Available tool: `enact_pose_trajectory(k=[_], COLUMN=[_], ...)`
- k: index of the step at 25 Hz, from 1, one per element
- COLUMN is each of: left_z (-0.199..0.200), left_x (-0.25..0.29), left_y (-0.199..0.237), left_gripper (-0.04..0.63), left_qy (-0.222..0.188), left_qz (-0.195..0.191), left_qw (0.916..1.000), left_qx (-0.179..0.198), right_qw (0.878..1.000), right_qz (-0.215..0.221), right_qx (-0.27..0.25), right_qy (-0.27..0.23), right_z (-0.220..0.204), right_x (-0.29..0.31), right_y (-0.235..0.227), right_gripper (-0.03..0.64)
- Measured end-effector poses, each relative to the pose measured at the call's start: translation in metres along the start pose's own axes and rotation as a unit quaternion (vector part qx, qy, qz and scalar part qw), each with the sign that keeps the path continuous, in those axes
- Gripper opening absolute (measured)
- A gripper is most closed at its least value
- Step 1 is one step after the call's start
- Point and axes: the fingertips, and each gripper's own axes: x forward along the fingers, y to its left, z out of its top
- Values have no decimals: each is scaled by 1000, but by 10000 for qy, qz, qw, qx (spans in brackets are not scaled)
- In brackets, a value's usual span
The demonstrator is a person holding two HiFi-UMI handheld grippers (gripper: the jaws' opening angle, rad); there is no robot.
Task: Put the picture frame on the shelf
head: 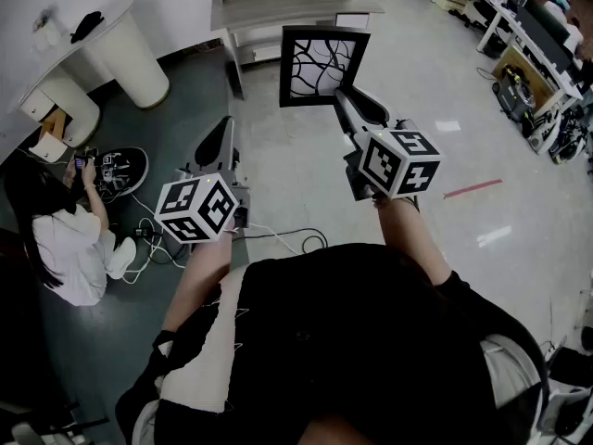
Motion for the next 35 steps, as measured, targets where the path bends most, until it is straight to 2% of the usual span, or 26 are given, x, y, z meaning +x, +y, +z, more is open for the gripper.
enact_pose_trajectory(k=[7, 12, 20, 25, 30, 35], left_z=[1, 3, -5, -24, -30, -31], left_x=[1, -6, -13, -14, 2, 42], left_y=[-1, 7, 35, 48, 58, 75], left_gripper=[11, 11, 11, 11, 11, 11], left_qy=[-12, -33, 11, 117, 115, 87], left_qz=[-19, -24, 17, -74, -161, 29], left_qw=[10000, 10000, 10000, 9998, 9997, 9998], left_qx=[8, 4, -49, -155, -170, -186], right_qw=[10000, 9998, 9987, 9985, 9988, 9990], right_qz=[-10, -2, -344, -404, -342, -263], right_qx=[-5, 197, 374, 328, 283, 333], right_qy=[-8, -66, 44, 167, 187, 135], right_z=[1, -3, -35, -56, -63, -62], right_x=[1, -3, -5, 0, 24, 64], right_y=[-2, 3, 5, 10, 5, -34], right_gripper=[86, 86, 86, 86, 86, 86])
